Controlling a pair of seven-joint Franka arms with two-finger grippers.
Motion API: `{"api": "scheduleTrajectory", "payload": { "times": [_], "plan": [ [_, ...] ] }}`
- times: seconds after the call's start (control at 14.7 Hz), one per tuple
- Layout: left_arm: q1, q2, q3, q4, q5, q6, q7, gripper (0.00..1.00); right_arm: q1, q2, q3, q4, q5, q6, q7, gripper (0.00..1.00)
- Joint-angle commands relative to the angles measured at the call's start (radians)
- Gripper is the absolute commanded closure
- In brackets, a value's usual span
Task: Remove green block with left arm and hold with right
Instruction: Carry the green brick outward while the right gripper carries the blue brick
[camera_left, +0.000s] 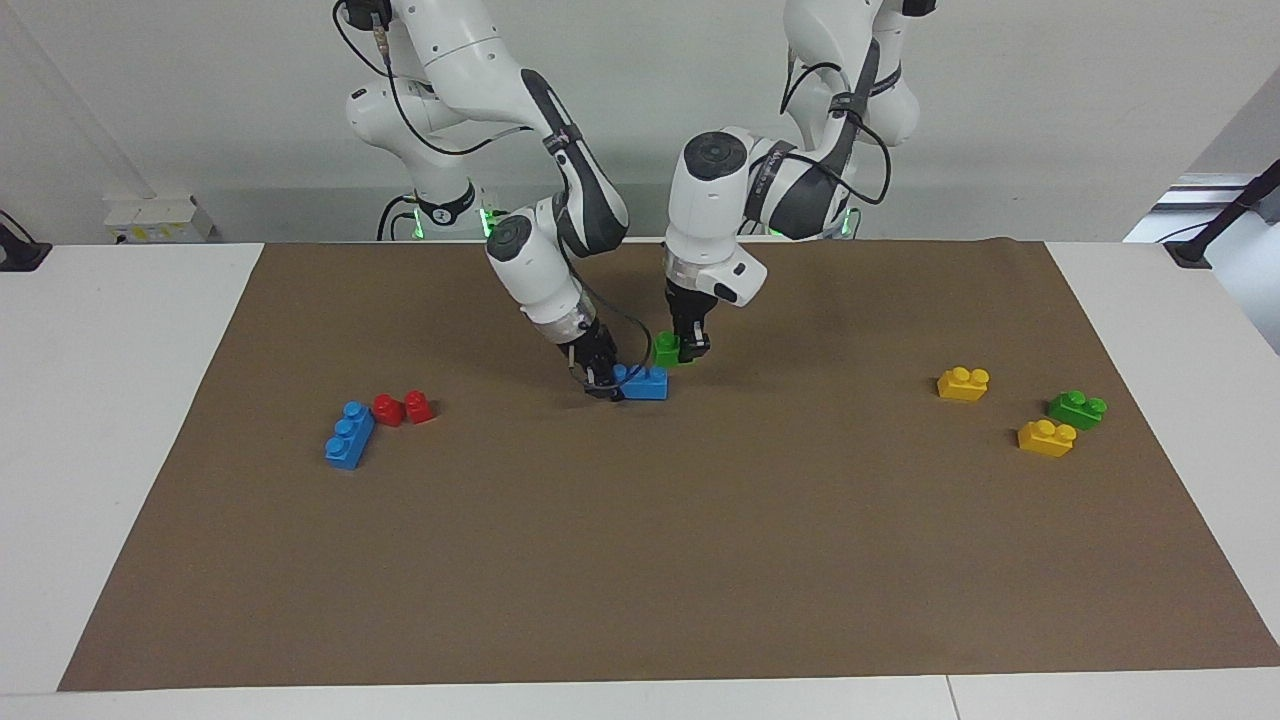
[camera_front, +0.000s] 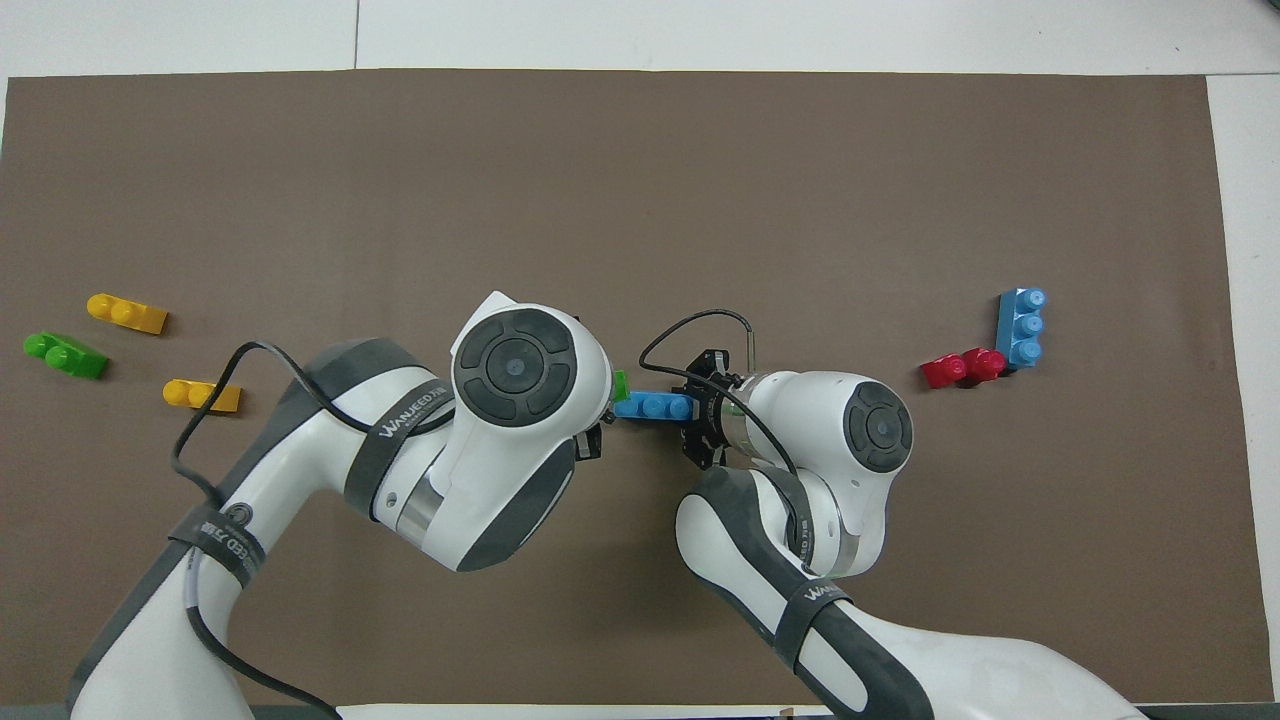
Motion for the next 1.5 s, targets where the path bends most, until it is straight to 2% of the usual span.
{"api": "scheduleTrajectory", "payload": {
  "times": [0.0,0.27,0.61,0.82,1.02,1.29,1.43],
  "plan": [
    [0.05,-0.032,-0.004,-0.006,0.009,-0.049,0.094,1.0,-0.017,0.013,0.003,0.029,0.026,0.002,-0.047,1.0],
    [0.159,-0.042,-0.002,-0.004,0.008,-0.08,0.279,1.0,-0.063,-0.045,-0.001,0.052,0.024,-0.076,-0.107,1.0],
    [0.308,-0.039,-0.004,-0.01,0.008,-0.065,0.493,1.0,-0.288,-0.076,-0.004,0.222,-0.025,-0.404,-0.207,1.0],
    [0.383,-0.036,-0.004,-0.012,0.005,-0.065,0.644,1.0,-0.39,-0.059,-0.003,0.291,-0.112,-0.489,-0.244,1.0],
    [0.459,-0.035,-0.004,-0.012,0.002,-0.063,0.812,1.0,-0.476,-0.038,-0.004,0.346,-0.117,-0.558,-0.325,1.0],
    [0.568,-0.032,-0.005,-0.016,-0.001,-0.045,1.04,1.0,-0.581,0.057,-0.004,0.432,-0.117,-0.627,-0.463,1.0],
    [0.608,-0.029,-0.004,-0.024,-0.001,-0.026,1.131,1.0,-0.623,0.1,-0.004,0.44,-0.118,-0.624,-0.517,1.0]
  ]
}}
